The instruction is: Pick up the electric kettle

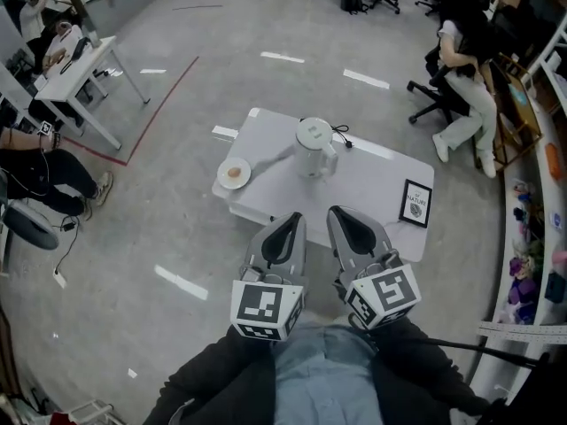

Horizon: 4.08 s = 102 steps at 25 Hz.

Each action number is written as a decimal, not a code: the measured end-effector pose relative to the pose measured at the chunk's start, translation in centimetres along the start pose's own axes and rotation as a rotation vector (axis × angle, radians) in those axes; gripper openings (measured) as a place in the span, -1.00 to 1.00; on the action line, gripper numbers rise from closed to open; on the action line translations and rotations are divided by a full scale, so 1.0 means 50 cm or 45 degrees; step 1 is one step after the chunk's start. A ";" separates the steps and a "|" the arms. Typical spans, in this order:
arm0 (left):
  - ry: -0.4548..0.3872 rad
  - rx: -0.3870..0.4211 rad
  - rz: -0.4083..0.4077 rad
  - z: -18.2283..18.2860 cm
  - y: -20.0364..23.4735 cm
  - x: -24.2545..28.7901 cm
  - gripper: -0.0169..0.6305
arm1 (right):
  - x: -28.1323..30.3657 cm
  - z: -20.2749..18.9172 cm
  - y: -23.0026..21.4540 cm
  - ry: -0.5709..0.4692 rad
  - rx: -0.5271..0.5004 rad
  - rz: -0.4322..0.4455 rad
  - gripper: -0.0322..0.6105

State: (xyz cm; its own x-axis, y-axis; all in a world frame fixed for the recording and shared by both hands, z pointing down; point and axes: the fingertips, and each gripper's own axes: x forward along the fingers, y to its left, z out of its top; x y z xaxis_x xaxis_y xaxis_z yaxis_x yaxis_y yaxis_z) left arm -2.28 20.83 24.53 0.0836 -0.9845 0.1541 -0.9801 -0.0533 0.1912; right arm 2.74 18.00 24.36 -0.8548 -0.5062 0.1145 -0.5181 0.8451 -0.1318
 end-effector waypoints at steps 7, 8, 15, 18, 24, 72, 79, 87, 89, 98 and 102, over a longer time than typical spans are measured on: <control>0.007 -0.037 -0.083 -0.001 0.047 0.027 -0.93 | 0.047 0.002 0.001 0.021 -0.011 -0.092 -0.81; 0.010 -0.042 -0.088 -0.002 0.051 0.031 -0.93 | 0.052 0.002 0.001 0.024 -0.013 -0.096 -0.81; 0.035 -0.061 -0.068 -0.011 0.085 0.061 -0.93 | 0.089 -0.009 -0.019 0.040 -0.008 -0.093 -0.81; 0.060 -0.047 -0.053 -0.012 0.100 0.086 -0.93 | 0.113 -0.015 -0.038 0.039 0.009 -0.087 -0.81; 0.096 -0.004 -0.035 -0.004 0.131 0.161 -0.93 | 0.168 -0.022 -0.100 0.051 0.064 -0.095 -0.81; 0.370 0.104 -0.508 -0.227 0.370 0.605 -0.93 | 0.439 -0.359 -0.378 0.144 0.296 -0.718 -0.81; 0.406 0.109 -0.474 -0.377 0.447 0.653 -0.93 | 0.423 -0.544 -0.418 0.168 0.310 -0.964 -0.81; 0.374 0.136 -0.447 -0.447 0.493 0.725 -0.93 | 0.389 -0.637 -0.458 0.160 0.379 -1.171 -0.51; 0.367 0.151 -0.442 -0.457 0.497 0.734 -0.74 | 0.387 -0.651 -0.464 0.163 0.376 -1.200 -0.14; 0.406 0.160 -0.369 -0.491 0.531 0.751 -0.74 | 0.393 -0.667 -0.487 0.167 0.343 -1.265 0.07; 0.391 0.167 -0.367 -0.490 0.535 0.765 -0.75 | 0.390 -0.670 -0.503 0.170 0.337 -1.279 0.07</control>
State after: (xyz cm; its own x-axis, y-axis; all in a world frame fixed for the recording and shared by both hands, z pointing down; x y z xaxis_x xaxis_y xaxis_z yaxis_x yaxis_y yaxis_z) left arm -20.88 -14.15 59.28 0.3870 -0.8322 0.3972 -0.9219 -0.3585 0.1471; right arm 0.11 -7.36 62.90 -0.0255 -0.9177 0.3965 -0.9918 -0.0265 -0.1249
